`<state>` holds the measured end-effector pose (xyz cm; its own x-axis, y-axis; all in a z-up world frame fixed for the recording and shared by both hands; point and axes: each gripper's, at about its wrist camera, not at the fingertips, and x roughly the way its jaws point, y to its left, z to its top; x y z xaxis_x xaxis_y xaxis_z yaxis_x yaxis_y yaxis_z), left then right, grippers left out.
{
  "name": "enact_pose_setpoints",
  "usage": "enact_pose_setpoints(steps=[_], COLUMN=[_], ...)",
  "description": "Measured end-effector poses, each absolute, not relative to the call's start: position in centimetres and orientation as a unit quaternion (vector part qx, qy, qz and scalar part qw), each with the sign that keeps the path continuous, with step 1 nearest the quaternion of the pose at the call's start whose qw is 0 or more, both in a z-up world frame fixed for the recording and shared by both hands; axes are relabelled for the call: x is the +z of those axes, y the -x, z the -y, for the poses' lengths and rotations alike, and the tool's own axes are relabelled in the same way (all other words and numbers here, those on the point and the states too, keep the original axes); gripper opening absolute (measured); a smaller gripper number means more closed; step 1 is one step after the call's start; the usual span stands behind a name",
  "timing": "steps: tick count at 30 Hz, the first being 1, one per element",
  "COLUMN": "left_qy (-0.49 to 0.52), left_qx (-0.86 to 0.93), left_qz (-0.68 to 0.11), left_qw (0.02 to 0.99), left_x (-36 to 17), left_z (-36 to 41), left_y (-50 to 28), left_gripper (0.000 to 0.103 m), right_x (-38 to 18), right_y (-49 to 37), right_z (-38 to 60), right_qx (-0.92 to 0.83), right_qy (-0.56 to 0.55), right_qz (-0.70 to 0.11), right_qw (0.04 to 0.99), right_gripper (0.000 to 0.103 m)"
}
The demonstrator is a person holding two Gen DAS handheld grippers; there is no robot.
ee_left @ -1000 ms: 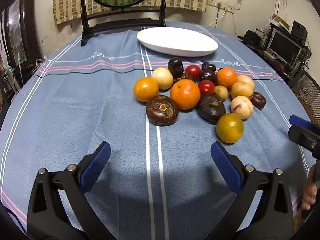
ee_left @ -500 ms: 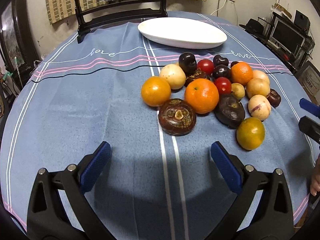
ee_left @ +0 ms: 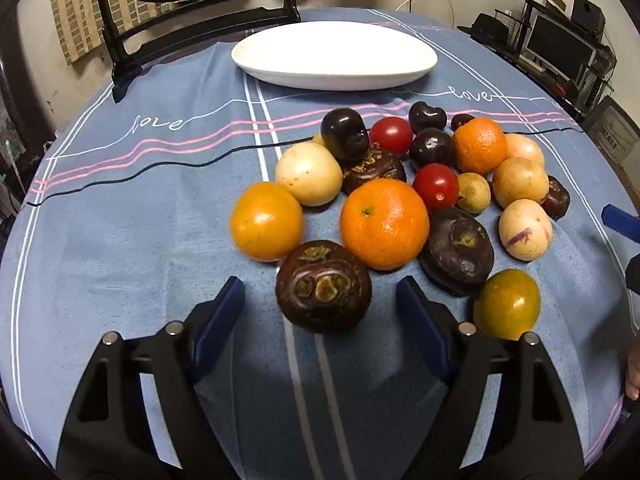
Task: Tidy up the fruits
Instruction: 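Grasp the dark brown fruit with the left tool while the right tool grasps a dark red fruit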
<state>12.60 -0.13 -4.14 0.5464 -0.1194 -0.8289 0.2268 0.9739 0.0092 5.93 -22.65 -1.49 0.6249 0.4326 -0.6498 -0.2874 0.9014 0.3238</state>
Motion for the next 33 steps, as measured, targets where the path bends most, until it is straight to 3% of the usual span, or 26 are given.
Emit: enact_pose_setpoints(steps=[4, 6, 13, 18, 22, 24, 33], left_qy=[-0.055, -0.053, -0.059, -0.04, -0.033, -0.028, -0.022], left_qx=[-0.107, -0.11, -0.119, -0.127, -0.132, -0.135, -0.139], left_qz=[-0.462, -0.46, -0.451, -0.448, -0.444, -0.443, -0.451], left_qw=[0.878, 0.88, 0.882, 0.884, 0.886, 0.886, 0.881], left_x=[-4.2, -4.1, -4.0, -3.6, -3.5, -3.4, -3.7], left_z=[0.1, 0.0, 0.5, -0.1, -0.4, -0.5, -0.6], left_y=[-12.5, -12.5, -12.4, -11.9, -11.2, -11.0, -11.3], left_gripper=[0.077, 0.066, 0.043, 0.043, 0.043, 0.043, 0.043], right_x=[-1.7, -1.8, -2.0, -2.0, -2.5, -2.9, -2.6], right_y=[-6.0, -6.2, -6.3, -6.2, -7.2, -8.0, -10.4], right_z=[22.6, 22.6, 22.6, 22.3, 21.7, 21.6, 23.1], right_qx=[0.201, 0.2, 0.193, 0.185, 0.182, 0.182, 0.15], right_qy=[-0.095, -0.097, -0.096, -0.075, -0.039, -0.024, -0.003], right_qz=[-0.39, -0.394, -0.399, -0.396, -0.42, -0.433, -0.429], right_qw=[0.893, 0.892, 0.891, 0.897, 0.888, 0.883, 0.89], right_gripper=[0.102, 0.102, 0.102, 0.102, 0.083, 0.079, 0.077])
